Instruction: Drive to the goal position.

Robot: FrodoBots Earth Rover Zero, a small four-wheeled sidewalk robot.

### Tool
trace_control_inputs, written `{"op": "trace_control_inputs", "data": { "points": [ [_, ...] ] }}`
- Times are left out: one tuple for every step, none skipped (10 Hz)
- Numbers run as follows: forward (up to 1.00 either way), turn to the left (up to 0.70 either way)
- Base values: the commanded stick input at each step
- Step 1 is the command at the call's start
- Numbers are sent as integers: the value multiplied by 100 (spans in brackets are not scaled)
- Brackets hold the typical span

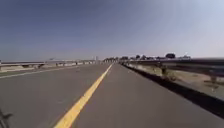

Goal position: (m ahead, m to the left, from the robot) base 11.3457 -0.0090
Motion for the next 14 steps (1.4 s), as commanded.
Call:
{"op": "trace_control_inputs", "data": {
  "points": [
    [30,0],
    [30,0],
    [30,0],
    [30,0],
    [30,0],
    [30,0],
    [30,0],
    [30,0],
    [30,0],
    [30,0],
    [30,0],
    [30,0],
    [30,0],
    [30,0]
  ]
}}
